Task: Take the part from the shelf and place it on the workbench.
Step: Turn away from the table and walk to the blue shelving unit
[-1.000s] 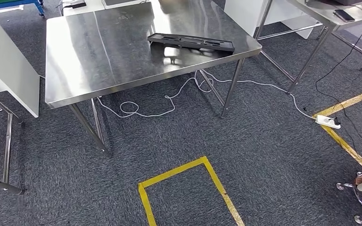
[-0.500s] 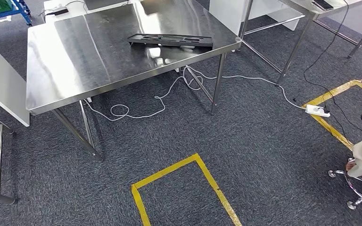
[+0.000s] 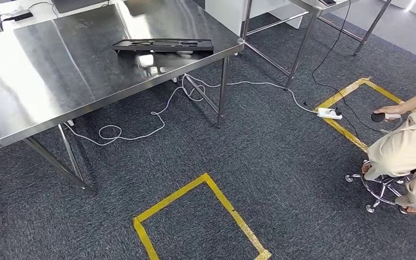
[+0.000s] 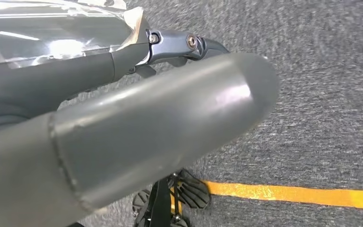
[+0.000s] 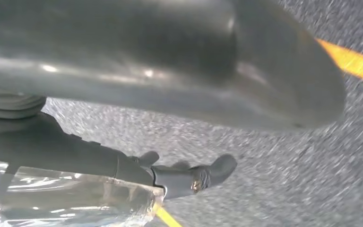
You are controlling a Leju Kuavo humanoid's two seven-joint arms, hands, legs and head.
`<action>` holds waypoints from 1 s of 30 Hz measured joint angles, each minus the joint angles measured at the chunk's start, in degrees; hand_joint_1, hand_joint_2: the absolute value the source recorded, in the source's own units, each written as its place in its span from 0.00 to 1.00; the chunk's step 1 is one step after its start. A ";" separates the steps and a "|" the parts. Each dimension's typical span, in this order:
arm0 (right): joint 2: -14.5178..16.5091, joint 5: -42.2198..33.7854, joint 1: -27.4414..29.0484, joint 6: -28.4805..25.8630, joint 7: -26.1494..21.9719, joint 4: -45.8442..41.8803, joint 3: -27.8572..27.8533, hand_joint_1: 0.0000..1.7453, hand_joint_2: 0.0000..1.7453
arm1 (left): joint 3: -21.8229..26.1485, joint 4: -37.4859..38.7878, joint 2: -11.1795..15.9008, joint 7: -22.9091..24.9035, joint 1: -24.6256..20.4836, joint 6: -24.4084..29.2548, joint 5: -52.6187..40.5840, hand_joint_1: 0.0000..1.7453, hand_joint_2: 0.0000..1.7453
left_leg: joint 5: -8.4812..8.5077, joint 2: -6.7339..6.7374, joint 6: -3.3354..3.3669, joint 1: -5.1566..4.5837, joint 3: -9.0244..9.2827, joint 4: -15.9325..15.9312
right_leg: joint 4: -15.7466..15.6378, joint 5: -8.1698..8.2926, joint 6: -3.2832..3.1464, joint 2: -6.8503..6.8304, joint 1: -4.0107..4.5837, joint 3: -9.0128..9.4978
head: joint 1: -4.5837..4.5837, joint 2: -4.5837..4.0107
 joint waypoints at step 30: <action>-0.03 7.19 -0.49 -3.46 3.54 0.21 2.26 0.00 0.00 | 1.52 0.04 -0.23 0.90 0.02 2.18 2.48 0.00 0.00 | -1.29 -0.71 -2.07 1.00 0.28 1.12 | -0.91 1.32 1.58 1.66 -1.27 -0.78 | -0.08 0.00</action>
